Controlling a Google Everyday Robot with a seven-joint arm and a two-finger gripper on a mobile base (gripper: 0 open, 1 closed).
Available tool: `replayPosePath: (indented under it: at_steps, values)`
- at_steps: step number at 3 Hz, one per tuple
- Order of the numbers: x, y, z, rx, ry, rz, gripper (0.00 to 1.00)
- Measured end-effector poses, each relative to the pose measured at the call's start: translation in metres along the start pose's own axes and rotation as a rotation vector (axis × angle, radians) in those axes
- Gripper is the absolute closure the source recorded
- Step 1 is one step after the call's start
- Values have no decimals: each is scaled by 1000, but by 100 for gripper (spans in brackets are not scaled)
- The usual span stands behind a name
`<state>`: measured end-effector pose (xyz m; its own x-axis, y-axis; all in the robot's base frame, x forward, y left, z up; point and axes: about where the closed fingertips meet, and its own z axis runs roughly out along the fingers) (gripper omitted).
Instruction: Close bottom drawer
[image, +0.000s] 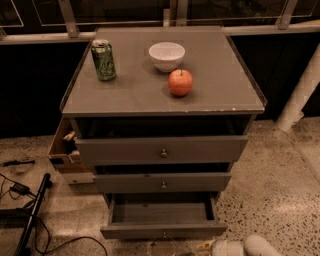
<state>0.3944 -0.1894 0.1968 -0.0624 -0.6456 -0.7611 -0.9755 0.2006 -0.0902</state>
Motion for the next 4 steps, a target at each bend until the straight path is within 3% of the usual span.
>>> replayPosePath:
  at_steps: [1,2,4]
  values:
    - [0,-21,23,63,-7,-84,100]
    - [0,-21,24,66,-7,-89,100]
    - [25,-30,38,146,7,-107,100]
